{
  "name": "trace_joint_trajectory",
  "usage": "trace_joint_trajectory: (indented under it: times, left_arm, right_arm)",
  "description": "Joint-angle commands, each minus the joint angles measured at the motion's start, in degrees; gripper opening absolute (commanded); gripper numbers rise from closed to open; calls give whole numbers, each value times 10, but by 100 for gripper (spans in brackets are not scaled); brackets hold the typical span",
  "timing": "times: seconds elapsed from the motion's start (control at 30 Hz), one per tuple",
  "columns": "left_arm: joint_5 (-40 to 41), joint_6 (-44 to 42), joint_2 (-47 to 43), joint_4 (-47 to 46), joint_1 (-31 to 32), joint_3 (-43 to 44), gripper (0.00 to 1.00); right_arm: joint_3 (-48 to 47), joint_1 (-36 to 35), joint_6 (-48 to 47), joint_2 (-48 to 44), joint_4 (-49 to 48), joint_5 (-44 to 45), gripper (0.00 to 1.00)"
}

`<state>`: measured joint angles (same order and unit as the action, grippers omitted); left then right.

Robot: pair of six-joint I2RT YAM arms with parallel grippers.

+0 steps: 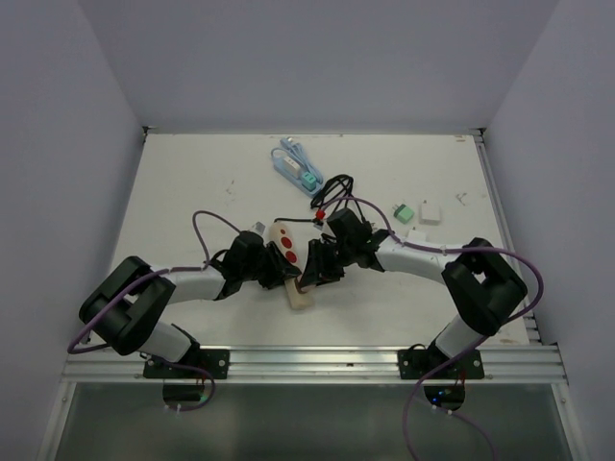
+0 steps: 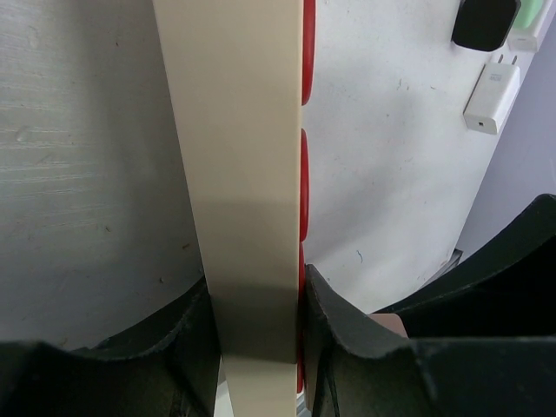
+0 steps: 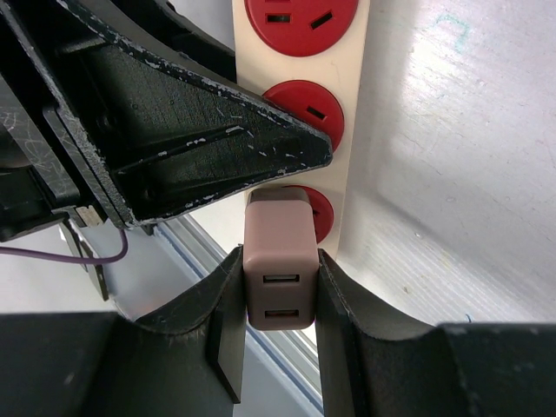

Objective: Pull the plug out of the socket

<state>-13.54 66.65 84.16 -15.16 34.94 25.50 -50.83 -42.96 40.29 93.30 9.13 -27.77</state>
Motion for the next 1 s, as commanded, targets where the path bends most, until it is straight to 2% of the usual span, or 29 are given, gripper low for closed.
trace_joint_trajectory:
  times: [0.0, 0.33, 0.67, 0.97]
  left_arm:
    - [24, -21, 12, 64, 5, -18, 0]
    - [68, -9, 7, 129, 4, -20, 0]
    - [111, -62, 48, 188, 4, 15, 0]
    - [185, -108, 50, 264, 4, 47, 0]
  right_arm:
    - [8, 6, 3, -1, -43, -13, 0]
    - [28, 34, 15, -42, -45, -8, 0]
    - [-24, 69, -50, -62, 102, 8, 0]
    - [-34, 94, -81, -51, 143, -7, 0]
